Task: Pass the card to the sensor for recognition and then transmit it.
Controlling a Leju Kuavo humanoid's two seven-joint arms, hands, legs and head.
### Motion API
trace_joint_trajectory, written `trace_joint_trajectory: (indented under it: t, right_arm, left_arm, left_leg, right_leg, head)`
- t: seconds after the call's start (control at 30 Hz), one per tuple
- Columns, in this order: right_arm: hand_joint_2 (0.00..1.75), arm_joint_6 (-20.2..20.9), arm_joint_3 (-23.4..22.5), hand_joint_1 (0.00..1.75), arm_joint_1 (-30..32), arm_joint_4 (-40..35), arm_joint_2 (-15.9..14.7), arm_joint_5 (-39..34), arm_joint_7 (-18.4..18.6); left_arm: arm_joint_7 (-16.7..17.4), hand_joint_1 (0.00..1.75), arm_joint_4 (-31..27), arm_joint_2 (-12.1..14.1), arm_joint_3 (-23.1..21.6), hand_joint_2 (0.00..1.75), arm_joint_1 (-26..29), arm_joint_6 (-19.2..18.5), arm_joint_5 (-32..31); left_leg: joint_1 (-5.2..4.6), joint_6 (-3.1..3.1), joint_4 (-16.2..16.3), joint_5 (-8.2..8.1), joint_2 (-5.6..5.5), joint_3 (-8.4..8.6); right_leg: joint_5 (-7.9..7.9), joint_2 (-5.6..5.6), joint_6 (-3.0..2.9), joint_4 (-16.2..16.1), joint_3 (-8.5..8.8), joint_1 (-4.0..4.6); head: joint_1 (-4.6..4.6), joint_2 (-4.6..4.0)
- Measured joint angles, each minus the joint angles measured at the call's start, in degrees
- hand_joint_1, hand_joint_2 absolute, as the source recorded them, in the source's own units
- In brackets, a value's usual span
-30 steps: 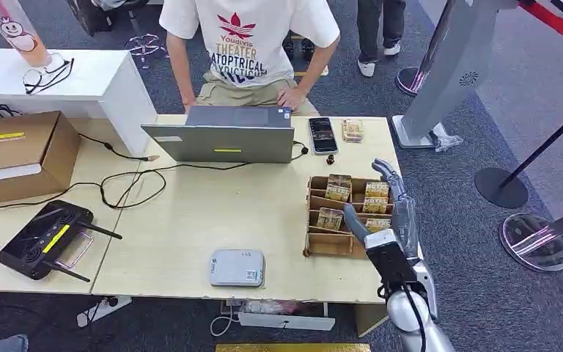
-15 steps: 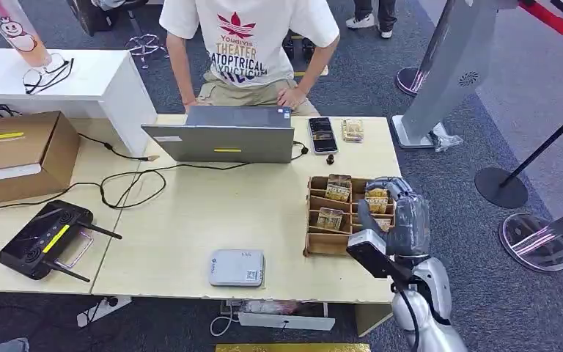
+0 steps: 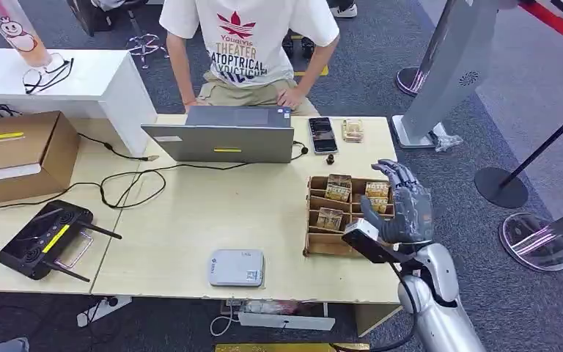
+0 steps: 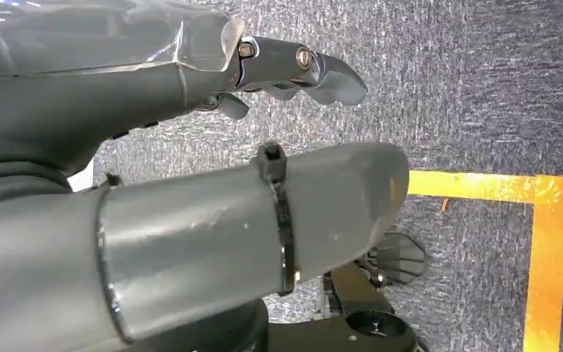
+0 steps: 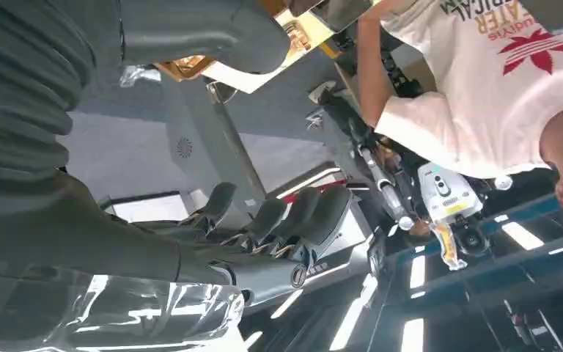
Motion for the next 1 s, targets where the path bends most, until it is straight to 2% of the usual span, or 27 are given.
trace_joint_trajectory:
  t: [0.33, 0.37, 0.5, 0.57, 0.8, 0.87, 1.0]
  right_arm:
    - [1.75, -1.7, 0.0, 0.77, -2.9, 5.9, -1.0, -0.3, 0.0]
    - [1.75, -1.8, 0.0, 0.70, -3.2, 6.3, -1.1, -0.4, 0.0]
    - [1.75, -2.9, 0.0, 0.80, -3.6, 7.9, -1.5, 0.2, 0.5]
    - [1.75, -3.3, -0.1, 0.73, -3.6, 8.6, -1.8, 0.6, 0.9]
    - [1.75, -3.4, -0.7, 0.73, -3.9, 10.8, -2.7, 0.9, 1.0]
    - [1.75, -3.3, -0.7, 0.66, -3.9, 11.2, -2.9, 0.9, 1.0]
    - [1.75, -3.2, -1.0, 0.66, -3.9, 11.8, -3.0, 0.8, 1.0]
  left_arm:
    - [0.0, 0.00, 0.0, 0.3, 0.0, 0.00, 0.0, -0.4, -0.2]
    - [0.0, 0.00, 0.0, 0.4, 0.0, 0.00, 0.0, -0.4, -0.2]
    - [0.0, 0.00, 0.0, 0.4, 0.0, 0.00, 0.0, -0.4, -0.3]
    - [0.0, 0.00, 0.0, 0.4, -0.1, 0.00, 0.0, -0.4, -0.4]
    - [0.0, 0.00, 0.0, 0.4, -0.1, 0.00, -0.1, -0.2, -0.3]
    - [-0.1, 0.00, 0.0, 0.4, -0.1, 0.00, -0.1, -0.2, -0.3]
    - [-0.2, 0.00, 0.0, 0.4, -0.1, 0.00, -0.1, -0.2, -0.3]
  left_leg:
    - [0.00, 0.00, 0.0, 0.00, -0.01, -0.01]
    - [0.00, 0.00, 0.0, 0.00, 0.00, -0.01]
    - [0.00, 0.00, 0.0, 0.00, -0.01, -0.01]
    - [0.00, 0.00, 0.0, 0.00, -0.01, -0.01]
    - [0.00, 0.00, 0.0, 0.00, 0.00, -0.01]
    - [0.00, 0.00, 0.0, 0.00, -0.01, -0.01]
    - [0.00, 0.00, 0.0, 0.00, -0.01, -0.02]
  right_leg:
    - [0.00, -0.01, 0.00, 0.0, -0.01, 0.00]
    - [0.00, 0.00, 0.00, 0.0, -0.01, 0.00]
    - [0.00, -0.01, 0.00, 0.0, -0.01, 0.00]
    - [0.00, -0.01, 0.00, 0.0, -0.01, 0.00]
    - [0.00, 0.00, 0.00, 0.0, -0.02, 0.00]
    - [0.00, -0.01, 0.00, 0.0, -0.03, 0.00]
    - [0.00, -0.01, 0.00, 0.0, -0.03, 0.00]
  head:
    - [0.02, 0.00]
    - [0.00, 0.00]
    - [0.00, 0.00]
    - [0.02, 0.00]
    - [0.00, 0.00]
    - [0.00, 0.00]
    - [0.00, 0.00]
